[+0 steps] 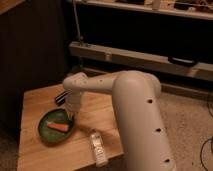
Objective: Drag the ceramic bowl in a circle
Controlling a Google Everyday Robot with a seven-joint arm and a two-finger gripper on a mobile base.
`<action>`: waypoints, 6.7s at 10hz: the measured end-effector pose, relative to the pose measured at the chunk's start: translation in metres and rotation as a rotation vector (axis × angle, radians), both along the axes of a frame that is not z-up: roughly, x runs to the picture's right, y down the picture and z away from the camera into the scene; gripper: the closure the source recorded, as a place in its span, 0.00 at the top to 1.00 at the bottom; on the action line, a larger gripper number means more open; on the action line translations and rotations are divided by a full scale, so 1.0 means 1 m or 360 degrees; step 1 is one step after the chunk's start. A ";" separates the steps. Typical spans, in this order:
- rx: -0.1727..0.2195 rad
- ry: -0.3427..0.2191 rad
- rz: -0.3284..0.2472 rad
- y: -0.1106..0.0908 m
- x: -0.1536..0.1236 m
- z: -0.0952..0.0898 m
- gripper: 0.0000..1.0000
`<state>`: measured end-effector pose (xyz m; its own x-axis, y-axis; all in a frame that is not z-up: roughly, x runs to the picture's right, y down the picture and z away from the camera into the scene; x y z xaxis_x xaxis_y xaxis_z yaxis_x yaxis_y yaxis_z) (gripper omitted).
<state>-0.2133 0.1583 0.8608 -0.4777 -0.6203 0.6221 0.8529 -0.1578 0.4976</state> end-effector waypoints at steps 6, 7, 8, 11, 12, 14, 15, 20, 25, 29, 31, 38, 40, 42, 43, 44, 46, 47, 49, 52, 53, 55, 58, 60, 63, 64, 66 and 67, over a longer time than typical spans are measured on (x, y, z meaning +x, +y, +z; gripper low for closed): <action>0.0034 0.0307 0.0160 -0.031 0.076 -0.004 0.00; 0.0037 0.0342 0.0181 -0.027 0.093 -0.011 0.00; 0.0039 0.0370 0.0190 -0.020 0.107 -0.021 0.00; 0.0049 0.0370 0.0139 0.009 0.113 -0.059 0.00; 0.0049 0.0349 0.0103 0.020 0.105 -0.072 0.00; 0.0049 0.0286 0.0027 0.039 0.087 -0.097 0.00; 0.0045 0.0252 -0.0008 0.046 0.078 -0.107 0.00; 0.0026 0.0087 -0.0123 0.053 0.000 -0.104 0.00; 0.0073 0.0132 -0.0049 -0.015 -0.010 -0.039 0.00; 0.0073 0.0369 -0.0010 -0.037 0.030 0.003 0.00; 0.0081 0.0449 0.0007 -0.026 0.062 -0.004 0.00; 0.0194 0.0482 0.0040 0.018 0.145 -0.118 0.00; 0.0195 0.0376 0.0013 0.032 0.126 -0.134 0.00; 0.0177 0.0260 -0.0024 0.039 0.090 -0.137 0.00; 0.0166 0.0206 -0.0039 0.041 0.068 -0.134 0.00; 0.0155 0.0147 -0.0057 0.041 0.042 -0.130 0.00; 0.0134 0.0050 -0.0084 0.040 -0.001 -0.118 0.00; 0.0120 0.0017 -0.0092 0.038 -0.018 -0.107 0.00; 0.0111 0.0015 -0.0074 0.027 -0.032 -0.086 0.00; 0.0130 0.0129 0.0017 -0.005 -0.008 -0.054 0.00; 0.0151 0.0198 0.0074 -0.023 0.009 -0.041 0.00; 0.0177 0.0331 0.0165 -0.043 0.042 -0.030 0.00; 0.0159 0.0431 0.0182 -0.040 0.087 -0.035 0.00; 0.0120 0.0434 0.0156 -0.021 0.092 -0.050 0.00; 0.0066 0.0385 0.0092 0.028 0.077 -0.095 0.00; 0.0052 0.0371 0.0078 0.043 0.071 -0.109 0.00; 0.0017 0.0356 0.0042 0.074 0.068 -0.142 0.00; 0.0003 0.0339 0.0028 0.083 0.066 -0.153 0.00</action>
